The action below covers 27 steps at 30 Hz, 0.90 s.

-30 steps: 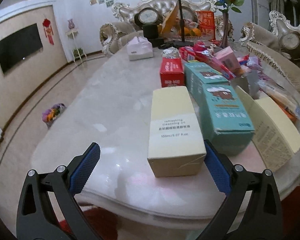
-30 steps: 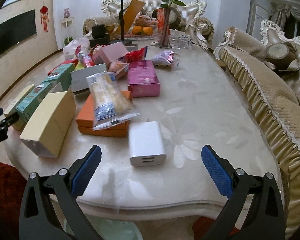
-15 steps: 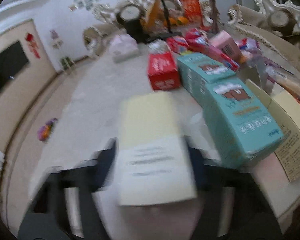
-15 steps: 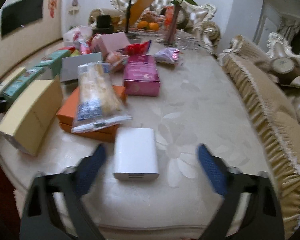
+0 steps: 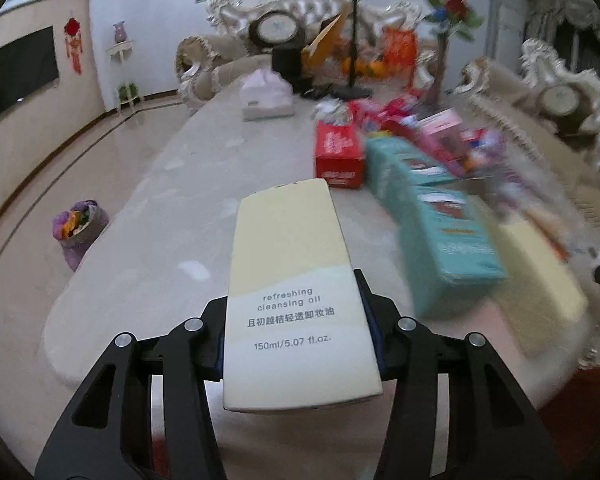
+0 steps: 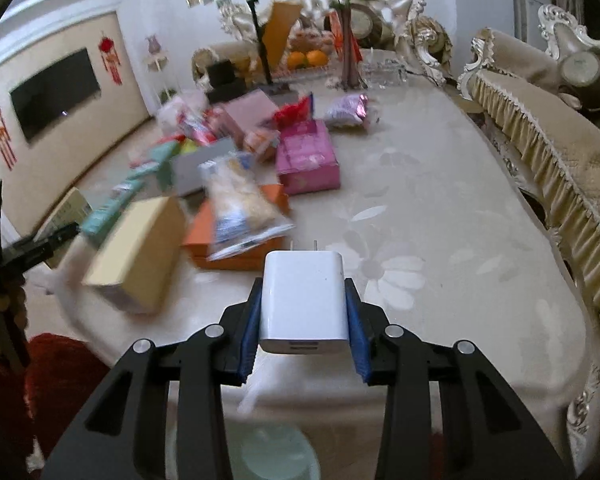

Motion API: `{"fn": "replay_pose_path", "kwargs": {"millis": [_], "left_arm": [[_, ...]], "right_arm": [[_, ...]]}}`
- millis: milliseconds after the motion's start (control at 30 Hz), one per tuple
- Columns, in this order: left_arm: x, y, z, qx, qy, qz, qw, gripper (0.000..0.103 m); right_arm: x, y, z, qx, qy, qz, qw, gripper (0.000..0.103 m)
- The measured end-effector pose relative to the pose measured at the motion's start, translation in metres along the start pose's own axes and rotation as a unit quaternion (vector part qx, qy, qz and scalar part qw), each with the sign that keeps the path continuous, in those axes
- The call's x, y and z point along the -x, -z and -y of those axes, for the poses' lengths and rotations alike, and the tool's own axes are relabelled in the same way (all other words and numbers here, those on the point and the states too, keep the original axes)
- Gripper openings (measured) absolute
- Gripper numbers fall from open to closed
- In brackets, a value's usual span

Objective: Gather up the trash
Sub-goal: 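Carry both items over the wastebasket and open both tools to drop them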

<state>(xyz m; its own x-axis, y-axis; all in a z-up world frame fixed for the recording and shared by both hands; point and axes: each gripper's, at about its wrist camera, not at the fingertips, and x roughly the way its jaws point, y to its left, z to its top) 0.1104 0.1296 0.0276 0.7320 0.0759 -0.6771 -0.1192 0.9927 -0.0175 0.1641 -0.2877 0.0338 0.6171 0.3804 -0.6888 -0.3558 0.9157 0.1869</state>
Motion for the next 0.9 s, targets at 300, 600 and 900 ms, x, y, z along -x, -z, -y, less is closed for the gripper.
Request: {"fn": "replay_pose_path", "kwargs": {"millis": [300,600,900], "left_arm": [[0.07,0.115,0.071,-0.075,0.154,-0.117,0.9782,0.049],[-0.028,0.202,0.148,-0.175,0.189,-0.266,0.9291,0.049],[-0.075,0.224,0.15,-0.137,0.183,-0.317,0.9203,0.079]], "right_arm": [[0.049,0.091,-0.044,-0.044,-0.096,-0.075,0.992,0.036],[-0.058,0.187,-0.055,-0.042,-0.066,-0.247,0.966,0.036],[-0.081,0.202,-0.053,-0.036,-0.048,-0.274,0.96,0.062]]}}
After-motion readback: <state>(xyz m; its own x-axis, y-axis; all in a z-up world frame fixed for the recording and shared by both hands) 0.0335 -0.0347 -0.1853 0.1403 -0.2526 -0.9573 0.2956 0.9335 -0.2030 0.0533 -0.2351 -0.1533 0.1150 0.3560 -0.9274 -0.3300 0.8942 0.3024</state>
